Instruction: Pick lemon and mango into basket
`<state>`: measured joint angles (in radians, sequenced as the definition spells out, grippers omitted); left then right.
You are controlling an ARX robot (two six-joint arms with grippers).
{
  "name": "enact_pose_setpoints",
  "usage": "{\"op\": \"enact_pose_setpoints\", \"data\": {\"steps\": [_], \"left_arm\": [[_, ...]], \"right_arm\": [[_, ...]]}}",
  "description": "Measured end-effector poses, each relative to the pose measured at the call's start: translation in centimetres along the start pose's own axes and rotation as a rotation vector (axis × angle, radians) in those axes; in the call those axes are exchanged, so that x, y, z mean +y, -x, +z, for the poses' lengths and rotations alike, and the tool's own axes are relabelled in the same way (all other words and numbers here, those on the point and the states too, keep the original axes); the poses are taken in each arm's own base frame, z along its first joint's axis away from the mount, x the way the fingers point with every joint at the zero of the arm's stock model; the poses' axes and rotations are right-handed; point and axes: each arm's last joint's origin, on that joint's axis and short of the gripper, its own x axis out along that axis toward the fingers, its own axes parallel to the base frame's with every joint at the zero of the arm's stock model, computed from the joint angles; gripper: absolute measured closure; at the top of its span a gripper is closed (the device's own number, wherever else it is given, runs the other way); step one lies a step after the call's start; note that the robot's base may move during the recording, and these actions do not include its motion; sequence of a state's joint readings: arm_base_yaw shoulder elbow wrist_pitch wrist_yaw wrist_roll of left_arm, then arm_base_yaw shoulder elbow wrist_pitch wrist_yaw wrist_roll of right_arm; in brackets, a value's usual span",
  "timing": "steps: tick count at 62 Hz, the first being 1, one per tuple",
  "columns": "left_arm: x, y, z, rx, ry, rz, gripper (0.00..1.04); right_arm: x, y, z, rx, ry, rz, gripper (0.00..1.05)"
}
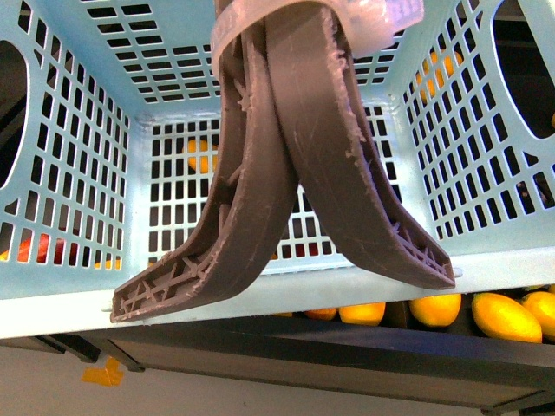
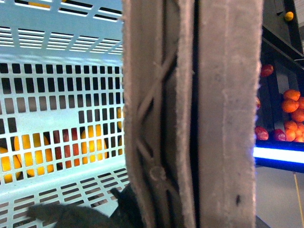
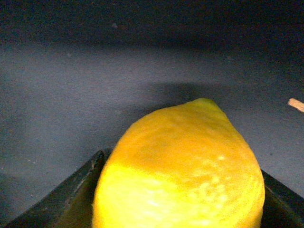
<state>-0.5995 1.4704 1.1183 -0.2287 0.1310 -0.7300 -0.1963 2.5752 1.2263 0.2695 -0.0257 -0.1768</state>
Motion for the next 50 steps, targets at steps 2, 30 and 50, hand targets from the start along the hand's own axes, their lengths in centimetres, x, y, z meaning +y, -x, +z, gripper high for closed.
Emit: {"op": "enact_pose_setpoints", "data": {"steps": [2, 30, 50], "left_arm": [[0.0, 0.0, 0.0, 0.000, 0.000, 0.000, 0.91], [0.0, 0.0, 0.0, 0.000, 0.000, 0.000, 0.91], [0.0, 0.0, 0.0, 0.000, 0.000, 0.000, 0.91]], "right_arm": [[0.0, 0.0, 0.0, -0.002, -0.008, 0.005, 0.37], [-2.7, 9.6, 3.2, -0.369, -0.145, 0.170, 0.42], [-3.9, 25.7, 5.7, -0.778, -0.206, 0.297, 0.42]]}}
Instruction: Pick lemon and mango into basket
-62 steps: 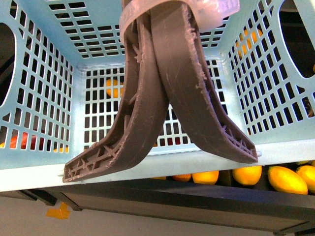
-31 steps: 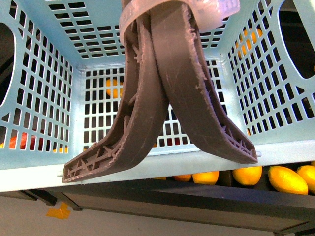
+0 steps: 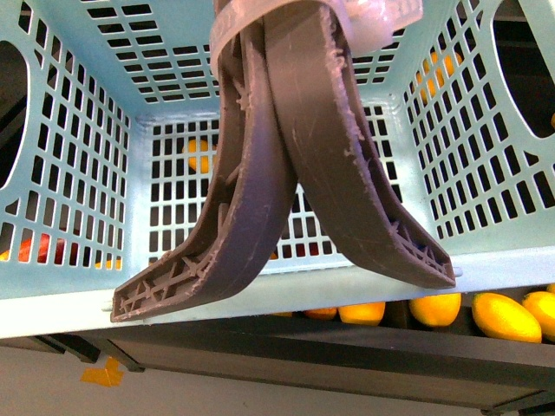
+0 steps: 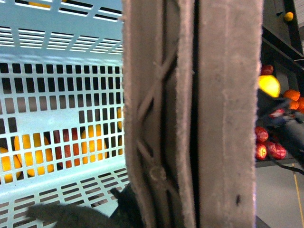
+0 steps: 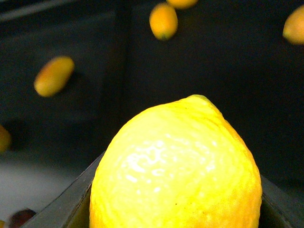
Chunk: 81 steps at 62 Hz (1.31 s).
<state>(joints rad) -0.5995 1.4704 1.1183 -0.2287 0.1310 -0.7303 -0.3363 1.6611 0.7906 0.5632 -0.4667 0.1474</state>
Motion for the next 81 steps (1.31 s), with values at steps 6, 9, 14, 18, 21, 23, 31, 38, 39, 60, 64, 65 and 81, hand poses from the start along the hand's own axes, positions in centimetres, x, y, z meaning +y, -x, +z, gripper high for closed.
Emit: {"op": "enact_pose_setpoints", "data": {"steps": [6, 9, 14, 18, 21, 23, 31, 38, 39, 60, 64, 65, 81], "left_arm": [[0.0, 0.0, 0.0, 0.000, 0.000, 0.001, 0.91], [0.0, 0.0, 0.0, 0.000, 0.000, 0.000, 0.91], [0.0, 0.0, 0.0, 0.000, 0.000, 0.000, 0.91], [0.0, 0.0, 0.0, 0.000, 0.000, 0.000, 0.91], [0.0, 0.0, 0.0, 0.000, 0.000, 0.000, 0.91], [0.0, 0.0, 0.0, 0.000, 0.000, 0.000, 0.91], [0.0, 0.0, 0.0, 0.000, 0.000, 0.000, 0.91], [0.0, 0.0, 0.0, 0.000, 0.000, 0.000, 0.91], [0.0, 0.0, 0.0, 0.001, 0.000, 0.000, 0.91], [0.1, -0.1, 0.0, 0.002, 0.000, 0.003, 0.91], [0.1, -0.1, 0.0, 0.002, 0.000, 0.005, 0.91], [0.1, -0.1, 0.0, 0.003, 0.000, 0.004, 0.91], [0.0, -0.1, 0.0, 0.003, 0.000, 0.004, 0.91]], "right_arm": [[2.6, 1.6, 2.3, -0.084, -0.001, 0.065, 0.42], [4.1, 2.0, 3.1, -0.112, 0.002, 0.100, 0.42], [6.4, 2.1, 3.7, -0.139, -0.003, 0.157, 0.42], [8.7, 1.7, 3.7, -0.151, -0.008, 0.222, 0.42], [10.1, 1.3, 3.5, -0.152, -0.010, 0.251, 0.42], [11.2, 0.9, 3.3, -0.146, -0.020, 0.269, 0.42], [15.4, -0.7, 1.4, -0.081, -0.008, 0.349, 0.42], [17.8, -1.6, -0.6, -0.011, 0.005, 0.398, 0.42], [18.1, -1.7, -0.7, -0.005, 0.006, 0.404, 0.42], [21.5, -1.8, -3.0, 0.059, 0.074, 0.469, 0.23], [21.5, -1.8, -2.9, 0.045, 0.077, 0.457, 0.14], [21.4, -1.8, -2.8, 0.039, 0.079, 0.453, 0.11], [20.2, -1.0, -2.3, -0.156, 0.141, 0.199, 0.17]]}}
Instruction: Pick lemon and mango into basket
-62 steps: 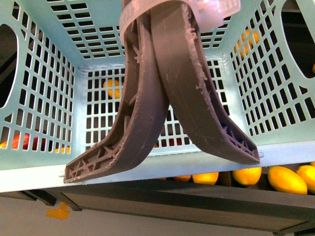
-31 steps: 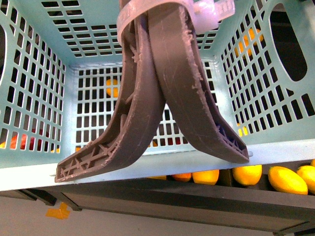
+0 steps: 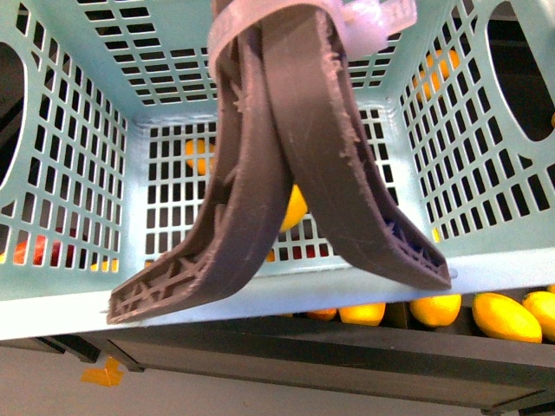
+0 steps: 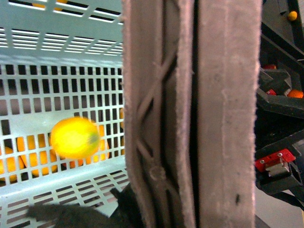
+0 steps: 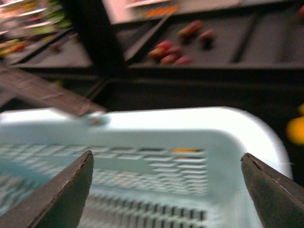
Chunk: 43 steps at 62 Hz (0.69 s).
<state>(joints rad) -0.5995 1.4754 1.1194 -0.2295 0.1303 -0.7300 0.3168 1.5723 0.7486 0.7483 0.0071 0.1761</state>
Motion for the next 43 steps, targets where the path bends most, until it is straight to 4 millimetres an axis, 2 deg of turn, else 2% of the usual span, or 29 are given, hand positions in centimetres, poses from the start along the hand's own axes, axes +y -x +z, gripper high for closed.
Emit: {"op": "enact_pose_setpoints", "data": {"steps": [4, 9, 19, 35, 43], "left_arm": [[-0.1, 0.0, 0.0, 0.000, -0.004, -0.002, 0.91], [-0.1, 0.0, 0.0, 0.006, 0.002, -0.009, 0.91], [0.0, 0.0, 0.0, 0.000, 0.002, -0.001, 0.91], [-0.1, 0.0, 0.0, 0.000, 0.001, -0.002, 0.91], [-0.1, 0.0, 0.0, 0.000, 0.001, -0.003, 0.91]], "right_arm": [[-0.7, 1.4, -0.4, -0.080, 0.071, -0.173, 0.28], [-1.6, 3.1, -0.9, -0.103, 0.105, -0.266, 0.38], [-3.1, 6.7, -1.9, -0.105, 0.138, -0.295, 0.63], [-4.4, 10.8, -3.5, -0.092, 0.154, -0.295, 1.01], [-4.8, 12.5, -4.0, -0.093, 0.157, -0.295, 1.03]]}}
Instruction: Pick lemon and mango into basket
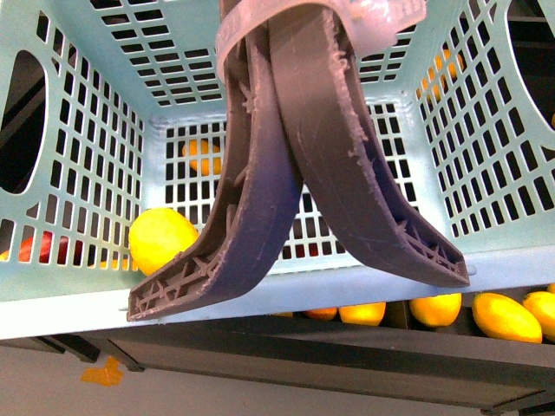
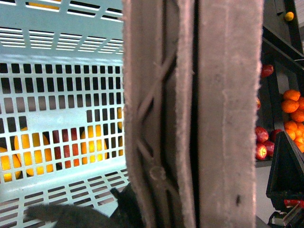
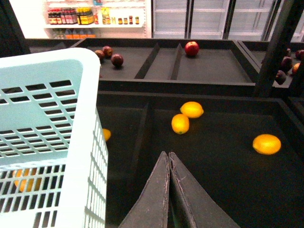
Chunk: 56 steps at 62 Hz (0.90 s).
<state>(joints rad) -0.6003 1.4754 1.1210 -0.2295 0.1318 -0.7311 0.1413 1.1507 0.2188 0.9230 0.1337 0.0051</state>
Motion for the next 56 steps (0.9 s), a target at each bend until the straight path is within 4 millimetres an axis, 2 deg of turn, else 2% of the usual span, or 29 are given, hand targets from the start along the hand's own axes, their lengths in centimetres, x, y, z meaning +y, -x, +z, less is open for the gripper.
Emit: {"op": "enact_pose_setpoints", "data": {"steps": [10, 21, 44, 56], "left_arm": [[0.0, 0.0, 0.0, 0.002, 0.000, -0.002, 0.91], [0.0, 0.0, 0.0, -0.001, -0.002, 0.001, 0.91], [-0.3, 0.0, -0.1, 0.010, -0.006, -0.015, 0.91], [-0.4, 0.0, -0.1, 0.015, 0.004, -0.023, 0.91]], "right_arm": [[-0.7, 1.5, -0.5, 0.004, 0.003, -0.004, 1.01], [-0.8, 1.8, -0.5, -0.004, 0.002, -0.006, 0.66], [-0.9, 1.8, -0.4, -0.007, 0.000, -0.016, 0.08], [-0.9, 1.9, -0.4, -0.011, 0.000, -0.012, 0.09]]}}
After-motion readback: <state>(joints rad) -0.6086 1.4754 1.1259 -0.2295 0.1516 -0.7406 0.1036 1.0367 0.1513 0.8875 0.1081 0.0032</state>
